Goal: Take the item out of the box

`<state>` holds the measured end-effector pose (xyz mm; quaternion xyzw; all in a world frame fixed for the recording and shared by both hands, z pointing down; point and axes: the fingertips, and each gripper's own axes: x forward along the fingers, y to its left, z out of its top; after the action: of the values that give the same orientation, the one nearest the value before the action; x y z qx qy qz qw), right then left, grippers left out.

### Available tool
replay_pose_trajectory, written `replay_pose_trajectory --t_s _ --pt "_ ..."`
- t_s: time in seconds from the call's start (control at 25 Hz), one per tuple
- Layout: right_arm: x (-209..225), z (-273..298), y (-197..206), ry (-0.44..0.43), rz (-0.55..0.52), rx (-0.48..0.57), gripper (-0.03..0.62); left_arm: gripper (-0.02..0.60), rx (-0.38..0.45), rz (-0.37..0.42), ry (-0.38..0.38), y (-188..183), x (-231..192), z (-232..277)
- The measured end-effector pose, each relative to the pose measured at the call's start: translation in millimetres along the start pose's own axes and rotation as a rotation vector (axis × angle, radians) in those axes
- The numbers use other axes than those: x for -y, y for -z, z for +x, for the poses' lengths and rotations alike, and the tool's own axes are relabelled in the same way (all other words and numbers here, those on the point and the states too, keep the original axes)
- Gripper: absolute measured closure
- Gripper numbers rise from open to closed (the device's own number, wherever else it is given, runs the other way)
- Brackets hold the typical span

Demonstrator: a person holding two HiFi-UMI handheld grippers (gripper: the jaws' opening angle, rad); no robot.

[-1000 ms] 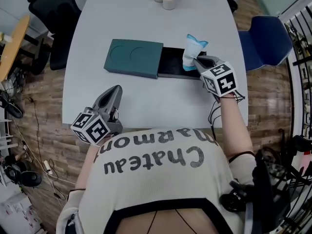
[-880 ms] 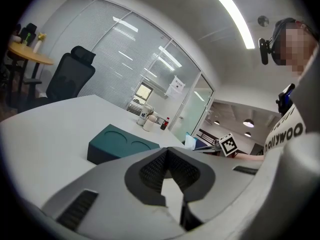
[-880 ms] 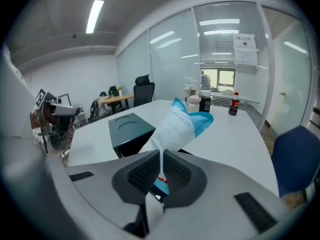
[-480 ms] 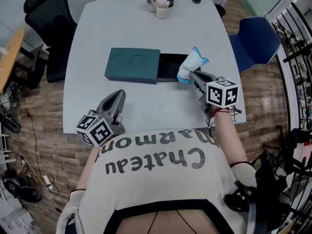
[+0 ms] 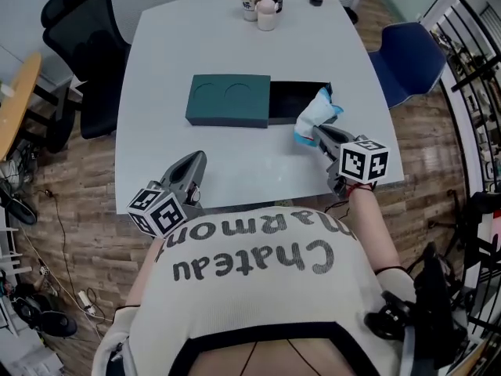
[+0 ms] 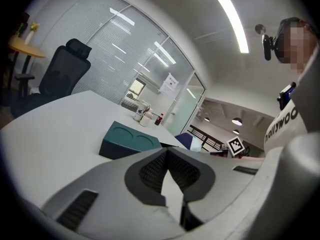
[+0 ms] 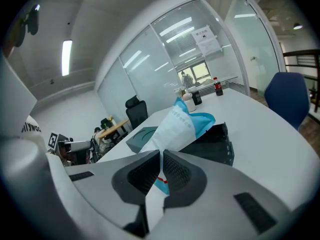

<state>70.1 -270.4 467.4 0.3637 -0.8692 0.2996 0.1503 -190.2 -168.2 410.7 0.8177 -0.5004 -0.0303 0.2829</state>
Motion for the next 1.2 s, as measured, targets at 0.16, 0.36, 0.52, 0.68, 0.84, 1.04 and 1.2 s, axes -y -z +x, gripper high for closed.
replay_pose_trajectory --t_s 0.16,0.36,0.52,0.68,0.84,1.04,1.2 --pt "-17 -7 24 0.029 0.009 -0.017 0.575 0.581 -0.001 -0.002 0.019 3 -7 -17" --pt "-41 -17 43 0.057 -0.013 -0.024 0.576 0.581 -0.001 -0.008 0.041 11 -12 -40" --pt "-61 -27 58 0.083 -0.026 -0.019 0.575 0.581 0.005 -0.014 0.059 17 -16 -61" --pt "-84 -36 72 0.099 -0.015 -0.001 0.576 0.581 0.002 -0.009 0.073 21 -19 -83" --pt "-109 -42 85 0.105 -0.012 0.016 0.575 0.581 0.001 -0.003 0.093 23 -16 -104" --pt "-134 -55 104 0.116 -0.003 0.03 0.575 0.581 -0.012 0.005 0.119 31 -9 -126" --pt "-147 -66 131 0.133 0.036 0.02 0.576 0.581 -0.036 -0.016 0.132 47 -11 -140"
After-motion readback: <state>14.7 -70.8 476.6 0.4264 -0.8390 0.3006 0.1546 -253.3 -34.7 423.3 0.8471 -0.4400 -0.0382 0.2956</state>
